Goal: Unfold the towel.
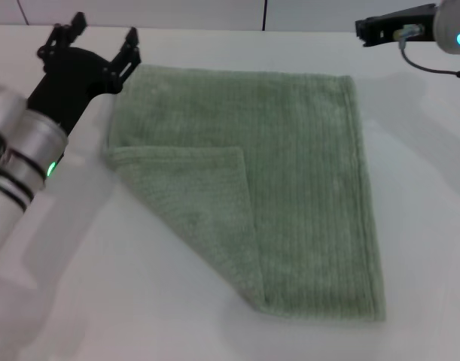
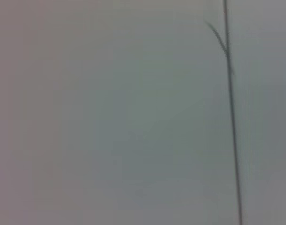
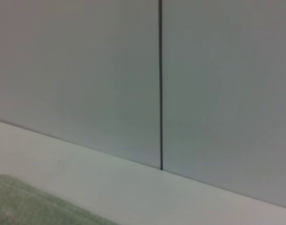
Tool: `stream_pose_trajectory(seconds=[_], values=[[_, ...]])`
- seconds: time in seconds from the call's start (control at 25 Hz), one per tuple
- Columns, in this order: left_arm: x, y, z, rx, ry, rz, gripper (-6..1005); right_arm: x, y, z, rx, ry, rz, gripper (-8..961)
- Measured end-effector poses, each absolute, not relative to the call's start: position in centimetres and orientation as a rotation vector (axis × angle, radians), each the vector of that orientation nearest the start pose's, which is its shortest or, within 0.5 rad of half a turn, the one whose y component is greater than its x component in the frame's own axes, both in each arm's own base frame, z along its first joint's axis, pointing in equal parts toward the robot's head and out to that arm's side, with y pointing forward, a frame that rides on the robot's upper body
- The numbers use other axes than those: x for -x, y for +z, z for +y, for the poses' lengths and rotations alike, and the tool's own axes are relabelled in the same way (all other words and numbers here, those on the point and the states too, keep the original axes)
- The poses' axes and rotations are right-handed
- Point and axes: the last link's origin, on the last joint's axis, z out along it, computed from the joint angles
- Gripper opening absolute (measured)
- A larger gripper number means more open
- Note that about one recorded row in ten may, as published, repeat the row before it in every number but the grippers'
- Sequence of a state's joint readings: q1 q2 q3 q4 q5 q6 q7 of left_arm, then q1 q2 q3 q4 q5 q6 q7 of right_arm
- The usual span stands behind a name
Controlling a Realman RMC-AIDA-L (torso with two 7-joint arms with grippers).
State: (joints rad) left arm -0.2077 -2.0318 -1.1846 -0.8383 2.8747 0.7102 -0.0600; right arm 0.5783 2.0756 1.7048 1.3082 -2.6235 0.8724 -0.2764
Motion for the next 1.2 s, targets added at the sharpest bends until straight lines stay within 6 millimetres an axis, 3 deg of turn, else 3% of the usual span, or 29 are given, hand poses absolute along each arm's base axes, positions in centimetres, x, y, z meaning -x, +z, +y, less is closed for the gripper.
stream_pose_trajectory(seconds=[0.08,0.16,0.28,0.32,0.52,0.8,1.04,1.2], values=[[23.3,-1.3,35.5,1.873,-0.603,-0.457,799,-15.7,1.8,43.0,2.108,0.161,0.948,105],[22.6,-1.2,35.7,1.901,-0.569,-0.474,798,-15.8,1.9,43.1,2.101,0.168,0.96,44],[19.5,-0.8,35.8,2.013,-0.381,-0.545,796,-15.9,1.8,43.1,2.111,0.151,0.948,30],[19.5,-0.8,35.8,2.013,-0.381,-0.545,796,-15.9,1.8,43.1,2.111,0.151,0.948,26],[16.4,-1.6,35.1,2.165,-0.056,-0.514,792,-16.6,1.4,43.4,2.102,0.132,1.016,3],[13.5,-2.7,33.7,2.312,0.0,-0.405,787,-16.4,0.5,43.6,2.139,0.051,1.126,-1],[12.8,-4.6,33.1,2.418,0.06,-0.392,782,-17.1,-1.1,43.9,2.18,-0.073,1.188,0],[13.8,-7.0,33.2,2.471,0.136,-0.407,779,-17.4,-1.3,44.0,2.174,-0.071,1.198,2]])
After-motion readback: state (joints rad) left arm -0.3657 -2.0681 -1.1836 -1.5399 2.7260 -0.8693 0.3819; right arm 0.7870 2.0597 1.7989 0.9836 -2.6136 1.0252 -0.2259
